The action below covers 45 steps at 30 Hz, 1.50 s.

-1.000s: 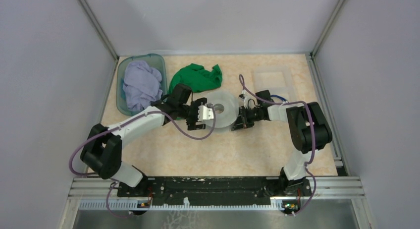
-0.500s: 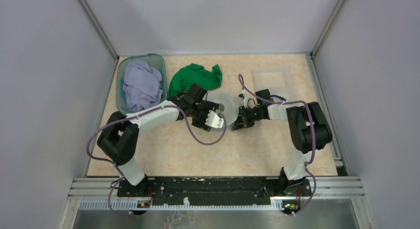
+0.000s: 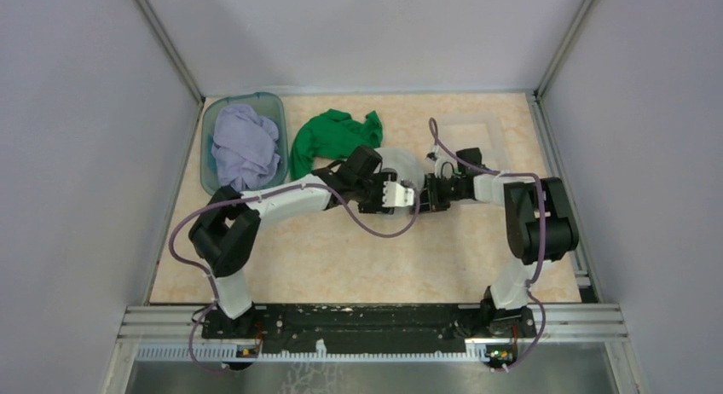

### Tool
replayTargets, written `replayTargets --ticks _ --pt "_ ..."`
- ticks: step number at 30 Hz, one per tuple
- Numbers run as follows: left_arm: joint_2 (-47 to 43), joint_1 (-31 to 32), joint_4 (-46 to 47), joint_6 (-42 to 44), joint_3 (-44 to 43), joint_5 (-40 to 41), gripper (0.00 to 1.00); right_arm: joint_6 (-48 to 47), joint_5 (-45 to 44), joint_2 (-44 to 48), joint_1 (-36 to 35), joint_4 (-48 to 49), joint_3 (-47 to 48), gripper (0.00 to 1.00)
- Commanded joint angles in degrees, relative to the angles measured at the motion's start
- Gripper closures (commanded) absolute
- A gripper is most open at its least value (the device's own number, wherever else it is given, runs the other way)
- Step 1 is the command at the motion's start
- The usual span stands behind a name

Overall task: Wrap the cables
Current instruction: Place the cable reel at the center of the board.

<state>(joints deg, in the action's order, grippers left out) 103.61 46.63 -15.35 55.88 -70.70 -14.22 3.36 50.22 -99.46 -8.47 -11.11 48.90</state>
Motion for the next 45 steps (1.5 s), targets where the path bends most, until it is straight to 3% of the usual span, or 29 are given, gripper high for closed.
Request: replayTargets --ticks 1,10,12,18,29,37,45 --pt "4.4 3.0 2.8 -16.9 -3.3 6.3 0.43 1.5 -1.3 2.2 1.7 2.0 1.8 0.87" --pt "10.6 8.4 1.1 -33.4 -9.9 20.7 0.48 2.6 -4.8 2.2 3.8 2.0 1.9 0.73" --pt "11.2 8.4 -0.1 -37.2 -11.4 22.2 0.48 2.4 -5.8 2.9 4.4 1.8 1.6 0.66" --pt "11.9 8.4 -2.6 -42.5 -13.4 20.6 0.34 1.4 -6.5 4.1 5.3 0.9 1.2 0.51" --pt "7.8 8.4 -2.1 -40.5 -11.9 15.0 0.20 -1.8 -0.2 4.0 5.3 -0.5 0.6 0.45" --pt "1.4 7.7 1.7 -35.8 -7.7 11.0 0.16 -1.3 10.1 3.7 4.3 3.8 -1.5 0.40" --pt "-4.5 5.1 4.6 -33.3 -3.9 8.0 0.15 1.0 11.8 5.7 1.7 9.5 -4.4 0.28"
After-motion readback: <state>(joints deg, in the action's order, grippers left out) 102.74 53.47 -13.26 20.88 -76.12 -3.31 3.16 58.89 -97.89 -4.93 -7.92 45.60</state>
